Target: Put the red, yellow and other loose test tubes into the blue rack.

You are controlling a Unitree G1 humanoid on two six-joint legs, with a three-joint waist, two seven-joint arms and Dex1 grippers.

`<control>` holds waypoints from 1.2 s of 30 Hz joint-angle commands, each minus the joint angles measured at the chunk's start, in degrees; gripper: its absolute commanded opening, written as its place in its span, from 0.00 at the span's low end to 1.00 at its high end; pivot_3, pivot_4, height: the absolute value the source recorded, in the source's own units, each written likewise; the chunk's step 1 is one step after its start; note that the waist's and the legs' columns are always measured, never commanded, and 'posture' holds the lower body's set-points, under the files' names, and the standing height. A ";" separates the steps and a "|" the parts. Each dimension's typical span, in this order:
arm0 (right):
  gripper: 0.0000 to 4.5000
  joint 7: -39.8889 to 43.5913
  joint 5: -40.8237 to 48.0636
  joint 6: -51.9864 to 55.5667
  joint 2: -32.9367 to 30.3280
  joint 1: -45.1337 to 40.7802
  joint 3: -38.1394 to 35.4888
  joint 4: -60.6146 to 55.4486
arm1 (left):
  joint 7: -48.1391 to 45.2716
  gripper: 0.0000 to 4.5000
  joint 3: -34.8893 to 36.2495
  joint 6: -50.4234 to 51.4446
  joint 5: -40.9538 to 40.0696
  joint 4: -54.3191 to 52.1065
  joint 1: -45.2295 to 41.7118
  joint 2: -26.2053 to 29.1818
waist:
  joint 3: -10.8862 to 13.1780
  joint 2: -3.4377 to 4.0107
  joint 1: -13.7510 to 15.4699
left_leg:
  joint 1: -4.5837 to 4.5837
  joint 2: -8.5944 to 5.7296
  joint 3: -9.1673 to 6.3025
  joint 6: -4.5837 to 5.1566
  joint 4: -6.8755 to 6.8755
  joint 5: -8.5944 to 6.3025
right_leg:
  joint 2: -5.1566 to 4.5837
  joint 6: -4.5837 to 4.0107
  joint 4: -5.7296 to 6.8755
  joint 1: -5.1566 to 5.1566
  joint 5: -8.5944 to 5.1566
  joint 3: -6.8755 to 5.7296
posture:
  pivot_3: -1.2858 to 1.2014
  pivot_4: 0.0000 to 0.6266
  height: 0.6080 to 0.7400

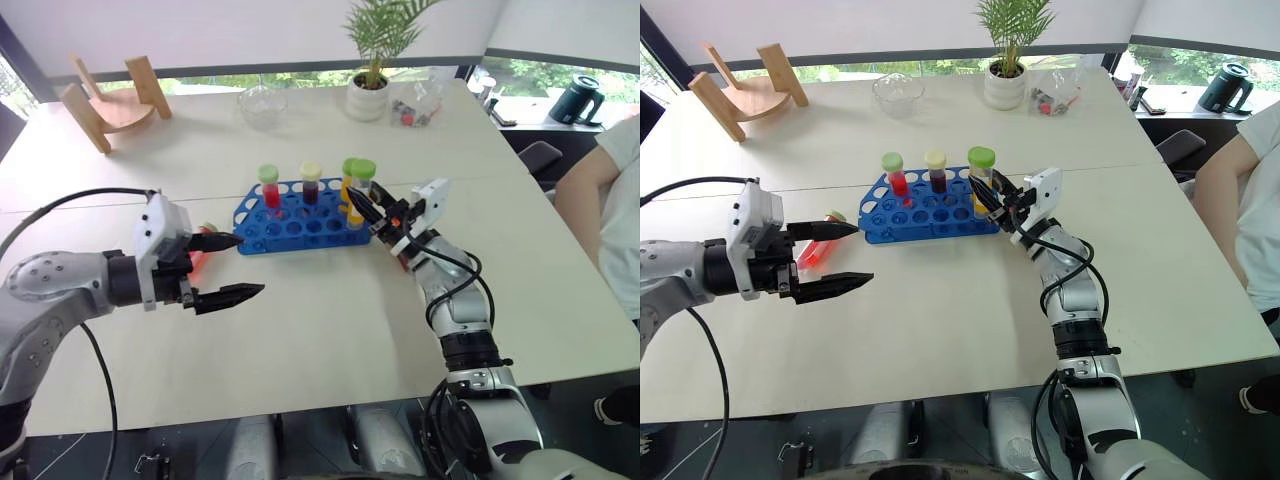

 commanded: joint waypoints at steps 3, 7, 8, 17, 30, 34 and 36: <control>0.18 -0.52 -0.42 -1.63 0.19 -0.88 0.47 3.32 | -0.01 1.00 0.60 0.25 -0.86 -1.48 -0.93 0.58 | 0.00 0.01 0.00 | 0.00 0.00 0.00 0.00 0.00 0.00 | 0.00 0.00 0.00 0.01 0.00 0.00 | 0.52 0.24 1.00; 0.18 -0.45 -0.46 -2.40 0.20 -1.98 0.63 5.76 | 0.16 1.00 0.36 0.36 -0.96 -1.54 -1.14 0.36 | 0.00 0.00 -0.02 | 0.00 0.00 0.00 0.00 0.00 0.00 | 0.00 0.00 0.00 0.01 0.00 0.00 | 0.52 0.24 1.00; 0.18 -0.29 -0.39 -2.30 0.18 -2.08 0.68 6.07 | 0.18 1.00 0.33 0.35 -0.94 -1.57 -1.13 0.33 | 0.00 0.00 -0.02 | 0.01 0.00 0.00 0.00 0.01 0.00 | 0.00 0.00 0.00 0.01 0.00 0.00 | 0.52 0.24 1.00; 0.98 0.47 -1.73 12.51 -8.96 5.13 2.47 -11.07 | 0.82 1.00 -0.02 -0.02 -0.72 -1.76 -0.69 -0.59 | 0.03 0.04 0.23 | -0.01 -0.01 0.00 0.00 -0.01 0.00 | -0.01 -0.01 0.00 0.00 0.00 0.01 | 0.52 0.24 1.00; 0.98 20.41 9.11 79.36 -40.82 -22.81 19.37 -15.81 | 0.19 1.00 -4.71 -3.34 2.73 0.58 -2.45 -3.74 | 0.04 0.05 -0.06 | 0.16 0.02 0.06 0.05 0.01 0.01 | 0.09 -0.09 0.00 0.03 -0.03 0.11 | 0.52 0.24 1.00; 0.98 20.35 4.59 80.64 -36.55 -32.24 28.60 -3.19 | 0.09 1.00 -5.37 -4.01 3.74 1.17 -2.70 -4.56 | 0.05 0.06 -0.01 | 0.02 -0.01 0.13 0.06 0.04 0.00 | 0.02 -0.08 -0.02 -0.08 -0.03 0.11 | 0.52 0.24 1.00; 0.98 19.80 1.53 78.65 -34.51 -34.94 32.51 2.62 | 0.28 1.00 -5.32 -4.15 3.96 0.98 -2.48 -4.85 | 0.05 0.05 0.18 | -0.04 -0.02 0.16 0.06 0.05 0.00 | 0.00 -0.07 -0.02 -0.13 -0.02 0.12 | 0.52 0.24 1.00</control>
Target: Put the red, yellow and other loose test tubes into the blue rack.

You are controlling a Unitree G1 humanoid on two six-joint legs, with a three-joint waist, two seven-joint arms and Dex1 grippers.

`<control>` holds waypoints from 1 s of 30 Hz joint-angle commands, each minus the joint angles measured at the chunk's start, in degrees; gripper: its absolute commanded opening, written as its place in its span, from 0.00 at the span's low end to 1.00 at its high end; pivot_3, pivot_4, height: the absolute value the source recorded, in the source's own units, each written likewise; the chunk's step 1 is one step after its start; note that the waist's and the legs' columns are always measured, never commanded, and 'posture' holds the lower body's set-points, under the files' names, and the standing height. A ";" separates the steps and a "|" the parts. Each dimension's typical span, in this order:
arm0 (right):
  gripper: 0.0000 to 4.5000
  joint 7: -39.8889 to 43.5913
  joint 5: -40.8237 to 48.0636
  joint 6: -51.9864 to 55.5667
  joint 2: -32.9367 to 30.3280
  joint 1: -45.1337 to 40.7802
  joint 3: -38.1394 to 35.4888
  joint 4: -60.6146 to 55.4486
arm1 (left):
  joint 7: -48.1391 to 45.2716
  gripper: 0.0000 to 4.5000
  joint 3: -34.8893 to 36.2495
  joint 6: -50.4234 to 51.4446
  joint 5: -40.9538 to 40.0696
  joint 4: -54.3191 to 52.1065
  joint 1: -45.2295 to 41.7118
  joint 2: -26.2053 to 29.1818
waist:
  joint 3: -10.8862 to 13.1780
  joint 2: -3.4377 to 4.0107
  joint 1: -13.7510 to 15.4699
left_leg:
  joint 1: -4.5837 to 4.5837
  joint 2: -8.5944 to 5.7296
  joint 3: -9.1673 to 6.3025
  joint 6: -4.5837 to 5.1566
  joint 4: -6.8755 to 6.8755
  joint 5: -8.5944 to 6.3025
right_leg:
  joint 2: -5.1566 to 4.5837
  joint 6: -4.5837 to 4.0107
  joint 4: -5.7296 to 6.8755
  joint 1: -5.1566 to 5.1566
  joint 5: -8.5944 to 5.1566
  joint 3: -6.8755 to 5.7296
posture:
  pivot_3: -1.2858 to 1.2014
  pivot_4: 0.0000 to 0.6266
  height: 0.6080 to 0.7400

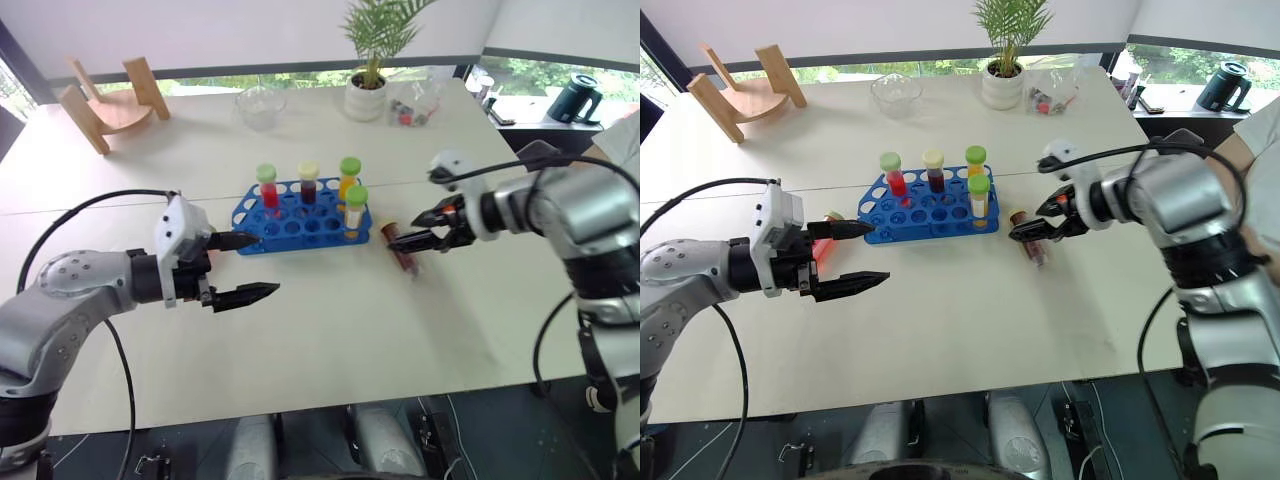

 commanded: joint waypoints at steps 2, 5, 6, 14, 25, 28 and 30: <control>0.98 -1.65 -6.18 -3.59 3.63 -5.17 4.57 11.29 | 0.43 1.00 0.92 -1.20 0.57 -1.22 0.52 -0.37 | 0.00 -0.01 0.16 | -0.06 0.00 -0.03 0.01 -0.01 -0.01 | -0.01 0.01 -0.02 -0.03 -0.01 -0.02 | 0.52 0.24 1.00; 0.98 -2.73 -9.02 -6.13 7.29 -6.16 5.76 17.60 | 1.10 1.00 1.95 -1.06 0.57 -2.14 1.87 -0.45 | 0.00 -0.02 0.01 | -0.10 0.00 -0.02 0.02 -0.02 -0.01 | -0.01 0.01 -0.05 -0.06 -0.01 -0.02 | 0.52 0.24 1.00; 0.98 -2.88 -10.01 -7.19 8.18 -6.19 6.20 18.89 | 1.31 1.00 2.25 -1.04 0.56 -2.47 2.34 -0.38 | -0.01 -0.02 -0.08 | -0.10 0.00 -0.02 0.02 -0.02 -0.02 | -0.01 0.01 -0.04 -0.07 -0.01 -0.02 | 0.52 0.24 1.00; 0.56 -1.73 -15.34 -12.32 12.47 -4.95 7.75 22.43 | 2.19 1.00 3.19 -0.80 0.28 -3.63 3.66 -0.07 | -0.09 -0.16 -0.16 | 0.08 0.02 -0.02 0.00 0.08 -0.01 | 0.01 0.02 0.02 0.10 0.01 -0.02 | 0.52 0.24 1.00; 0.20 9.85 -2.78 -4.10 -1.04 5.93 -3.09 -15.17 | 2.17 1.00 4.61 -0.08 -0.16 -3.33 3.69 1.10 | -0.04 -0.09 0.72 | -0.07 0.03 -0.13 0.02 -0.08 -0.02 | 0.02 0.00 -0.01 -0.05 -0.01 -0.08 | 0.52 0.24 1.00; 0.20 10.34 6.11 -8.43 -0.01 16.29 -14.30 -31.54 | 1.90 1.00 6.55 1.03 -1.17 -3.15 4.50 2.23 | -0.02 -0.07 0.97 | -0.31 0.01 -0.21 0.09 -0.02 -0.07 | -0.02 0.07 -0.11 -0.15 -0.05 -0.16 | 0.52 0.24 1.00; 0.20 6.18 9.24 -12.91 6.69 21.30 -20.30 -35.15 | 1.73 1.00 7.41 1.78 -1.70 -3.03 4.92 3.00 | -0.08 -0.17 0.39 | -0.23 0.03 -0.19 0.09 0.02 -0.07 | 0.01 0.08 -0.10 -0.11 -0.04 -0.14 | 0.52 0.24 1.00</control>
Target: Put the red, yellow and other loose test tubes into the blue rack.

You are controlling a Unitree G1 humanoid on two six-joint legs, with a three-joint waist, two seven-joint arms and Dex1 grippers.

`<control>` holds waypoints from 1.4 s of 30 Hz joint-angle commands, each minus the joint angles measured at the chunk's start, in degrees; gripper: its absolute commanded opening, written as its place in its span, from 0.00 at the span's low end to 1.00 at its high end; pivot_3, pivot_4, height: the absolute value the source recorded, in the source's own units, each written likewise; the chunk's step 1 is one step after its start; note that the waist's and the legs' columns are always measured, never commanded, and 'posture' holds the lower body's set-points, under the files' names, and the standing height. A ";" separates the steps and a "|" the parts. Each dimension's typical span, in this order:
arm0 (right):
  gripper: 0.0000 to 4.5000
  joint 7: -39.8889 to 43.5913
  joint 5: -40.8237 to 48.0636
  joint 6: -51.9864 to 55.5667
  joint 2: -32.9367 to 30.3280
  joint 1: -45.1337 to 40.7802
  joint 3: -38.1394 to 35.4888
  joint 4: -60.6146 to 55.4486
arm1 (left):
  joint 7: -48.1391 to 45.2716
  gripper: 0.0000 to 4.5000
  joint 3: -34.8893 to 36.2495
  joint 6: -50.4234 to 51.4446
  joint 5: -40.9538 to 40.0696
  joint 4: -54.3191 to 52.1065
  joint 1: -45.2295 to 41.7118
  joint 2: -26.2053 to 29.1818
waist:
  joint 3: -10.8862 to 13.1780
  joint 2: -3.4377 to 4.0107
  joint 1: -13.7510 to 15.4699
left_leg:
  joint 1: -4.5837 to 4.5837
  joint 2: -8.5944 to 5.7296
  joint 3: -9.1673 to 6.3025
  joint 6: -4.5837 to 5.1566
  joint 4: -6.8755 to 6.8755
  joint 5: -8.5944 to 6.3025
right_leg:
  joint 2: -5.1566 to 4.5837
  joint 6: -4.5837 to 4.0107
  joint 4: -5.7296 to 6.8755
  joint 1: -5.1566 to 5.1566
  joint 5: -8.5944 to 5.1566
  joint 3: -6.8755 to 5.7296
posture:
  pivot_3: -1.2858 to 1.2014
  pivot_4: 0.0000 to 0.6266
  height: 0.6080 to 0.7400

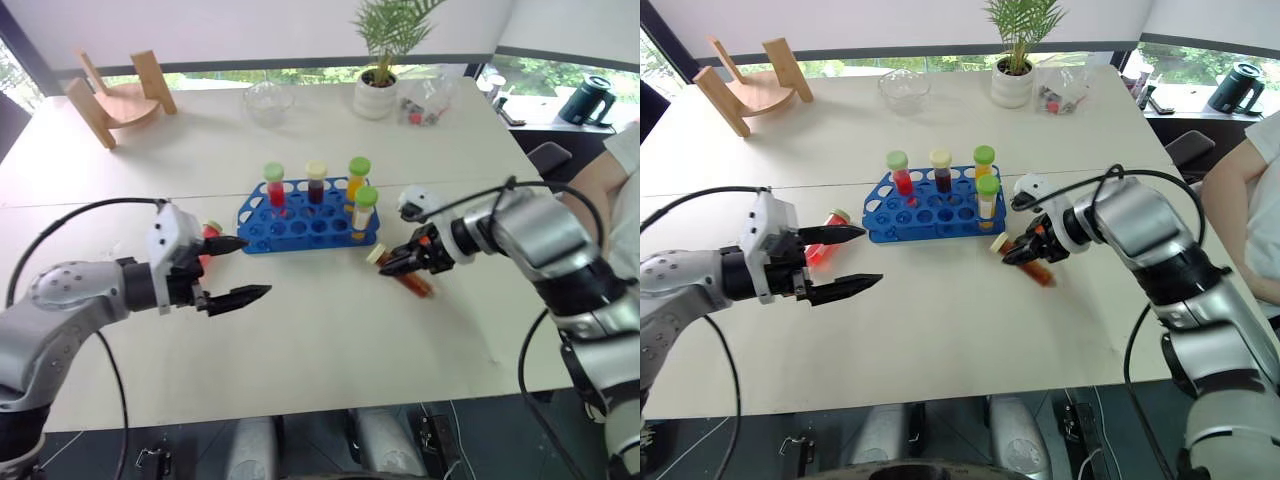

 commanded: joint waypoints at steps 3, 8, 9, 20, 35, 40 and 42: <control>0.20 -13.72 3.95 -20.80 19.90 10.36 -13.22 -8.47 | -0.11 1.00 4.22 2.24 -2.79 -1.12 0.92 1.98 | 0.01 -0.05 -0.78 | 0.30 0.03 -0.01 0.00 -0.04 0.00 | 0.08 -0.02 0.11 0.22 0.01 0.02 | 0.52 0.24 1.00; 0.20 -28.96 -2.51 -44.81 38.61 13.86 -14.17 0.72 | 0.00 1.00 4.80 3.89 -3.84 -1.44 1.39 3.03 | -0.02 -0.09 -0.87 | 0.31 0.01 0.03 -0.19 0.04 0.12 | 0.04 -0.03 0.17 0.21 0.03 0.05 | 0.52 0.24 1.00; 0.20 -30.45 -3.66 -49.50 40.87 14.36 -14.31 2.59 | 0.10 1.00 4.66 4.13 -4.01 -1.40 1.03 3.15 | -0.02 -0.09 -0.59 | 0.31 0.01 0.03 -0.20 0.02 0.13 | 0.04 -0.03 0.17 0.20 0.03 0.05 | 0.52 0.24 1.00; 0.20 -40.88 -13.66 -78.05 50.07 14.38 -11.19 25.06 | -1.17 1.00 3.14 5.00 -3.70 0.34 -2.52 4.20 | -0.06 -0.16 -0.98 | 0.28 0.01 0.03 -0.34 -0.17 0.18 | 0.00 -0.06 0.18 0.13 0.04 0.02 | 0.52 0.24 1.00; 0.20 -42.50 -15.07 -86.04 49.82 12.63 -11.31 35.87 | -0.52 1.00 3.07 4.97 -3.61 -0.41 -1.85 3.55 | -0.06 -0.16 -0.86 | 0.28 0.00 0.01 -0.39 -0.15 0.21 | -0.02 -0.05 0.18 0.15 0.04 0.02 | 0.52 0.24 1.00; 0.20 -43.88 -15.74 -87.43 50.05 11.94 -11.30 38.32 | -0.26 1.00 3.18 4.97 -3.81 -0.71 -1.61 3.38 | -0.06 -0.16 -0.86 | 0.28 0.00 0.01 -0.40 -0.15 0.21 | -0.02 -0.05 0.18 0.16 0.04 0.02 | 0.52 0.24 1.00; 0.20 -44.62 -16.11 -88.09 50.07 11.68 -11.46 39.45 | -0.09 1.00 3.15 4.98 -3.88 -0.82 -1.62 3.25 | -0.06 -0.16 -0.86 | 0.28 0.00 0.01 -0.40 -0.15 0.21 | -0.02 -0.05 0.19 0.16 0.04 0.02 | 0.52 0.24 1.00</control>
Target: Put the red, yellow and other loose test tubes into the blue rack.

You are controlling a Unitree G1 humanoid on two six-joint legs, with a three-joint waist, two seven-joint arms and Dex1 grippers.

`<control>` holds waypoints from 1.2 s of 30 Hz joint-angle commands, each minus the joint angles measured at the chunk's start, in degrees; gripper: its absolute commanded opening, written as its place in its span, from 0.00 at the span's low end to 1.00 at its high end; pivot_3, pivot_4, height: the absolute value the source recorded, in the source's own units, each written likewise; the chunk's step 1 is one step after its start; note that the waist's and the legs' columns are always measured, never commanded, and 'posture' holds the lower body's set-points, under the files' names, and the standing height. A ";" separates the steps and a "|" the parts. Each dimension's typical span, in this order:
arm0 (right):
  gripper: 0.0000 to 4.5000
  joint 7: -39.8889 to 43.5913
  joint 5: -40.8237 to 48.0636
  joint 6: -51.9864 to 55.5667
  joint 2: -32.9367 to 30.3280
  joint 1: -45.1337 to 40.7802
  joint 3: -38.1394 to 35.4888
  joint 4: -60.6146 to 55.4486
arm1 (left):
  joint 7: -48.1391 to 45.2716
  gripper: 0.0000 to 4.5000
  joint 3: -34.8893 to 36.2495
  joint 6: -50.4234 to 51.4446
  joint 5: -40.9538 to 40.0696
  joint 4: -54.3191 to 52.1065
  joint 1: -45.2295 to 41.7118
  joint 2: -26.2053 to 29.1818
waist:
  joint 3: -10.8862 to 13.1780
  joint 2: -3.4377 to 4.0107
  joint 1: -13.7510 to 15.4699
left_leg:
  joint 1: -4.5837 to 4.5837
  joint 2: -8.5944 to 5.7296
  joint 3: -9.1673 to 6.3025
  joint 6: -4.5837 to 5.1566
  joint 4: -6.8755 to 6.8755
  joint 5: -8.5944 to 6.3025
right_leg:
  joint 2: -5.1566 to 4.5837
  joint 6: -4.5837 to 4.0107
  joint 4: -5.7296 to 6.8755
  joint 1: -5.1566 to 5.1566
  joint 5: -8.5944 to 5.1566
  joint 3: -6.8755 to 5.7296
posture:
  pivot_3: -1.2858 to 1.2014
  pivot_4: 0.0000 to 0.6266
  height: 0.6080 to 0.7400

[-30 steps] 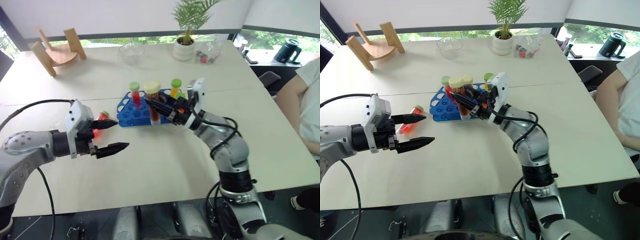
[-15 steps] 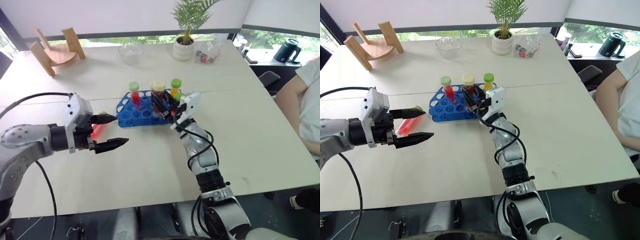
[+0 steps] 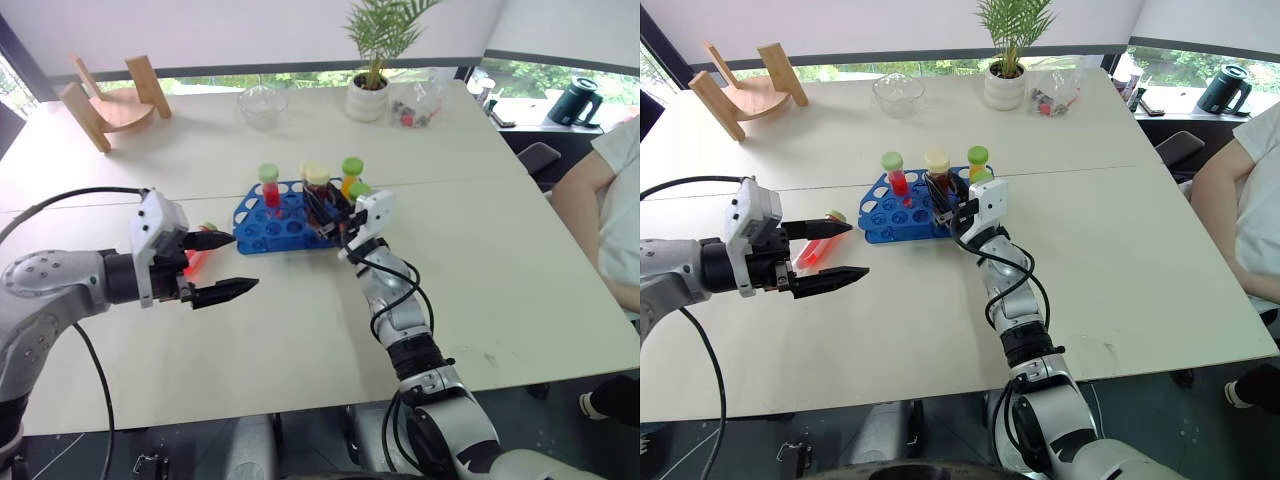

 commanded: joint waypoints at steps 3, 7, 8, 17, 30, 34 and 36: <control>0.20 -1.10 -0.74 -2.82 0.47 -1.38 0.05 1.09 | 0.49 1.00 0.94 -0.34 -0.69 -1.60 0.07 -0.16 | 0.00 0.00 0.00 | 0.00 0.00 0.00 0.00 0.00 0.00 | 0.00 0.00 0.00 0.00 0.00 0.00 | 0.52 0.24 1.00; 0.31 -0.08 -0.48 -2.03 0.10 -0.57 0.56 1.20 | 0.77 1.00 0.62 -0.40 -0.54 -1.64 0.06 -0.33 | 0.00 0.00 0.00 | 0.00 0.00 0.00 -0.01 0.01 0.01 | -0.01 0.00 0.00 0.01 0.00 0.00 | 0.52 0.24 1.00; 0.42 0.47 -0.42 -1.84 -0.09 -0.20 0.82 0.91 | 0.87 1.00 0.62 -0.34 -0.57 -1.65 0.08 -0.40 | 0.00 0.00 0.00 | 0.00 0.00 0.00 -0.02 0.01 0.01 | 0.00 0.00 0.00 0.01 0.00 0.00 | 0.52 0.24 1.00; 0.99 7.31 2.30 15.85 -9.30 10.30 4.83 -22.15 | 6.29 1.00 -2.75 -0.63 6.73 0.58 -0.48 0.18 | 0.00 0.00 0.23 | -0.01 -0.01 0.00 -0.02 0.03 0.01 | -0.02 0.00 0.00 0.01 0.00 0.01 | 0.52 0.24 1.00; 0.99 37.15 24.26 45.59 -44.41 7.82 1.17 -50.59 | 7.55 1.00 -20.84 17.08 18.82 27.16 -29.56 5.09 | 0.04 -0.06 0.18 | 0.07 -0.04 -0.03 0.01 0.08 0.01 | 0.06 0.03 -0.03 0.12 -0.03 0.00 | 0.52 0.24 1.00; 0.99 46.25 23.79 42.32 -48.59 0.09 1.78 -45.80 | 6.73 1.00 -30.06 22.25 25.22 41.98 -42.27 1.39 | 0.06 -0.11 0.30 | 0.02 -0.05 -0.07 0.01 0.09 0.01 | 0.10 0.04 -0.03 0.10 -0.03 -0.02 | 0.52 0.24 1.00; 0.99 48.46 23.39 41.10 -48.79 -2.40 2.27 -44.11 | 5.36 1.00 -33.41 22.30 27.83 48.27 -46.60 -0.77 | 0.06 -0.11 0.35 | 0.01 -0.06 -0.06 0.02 0.10 0.01 | 0.09 0.05 -0.04 0.11 -0.03 -0.02 | 0.52 0.24 1.00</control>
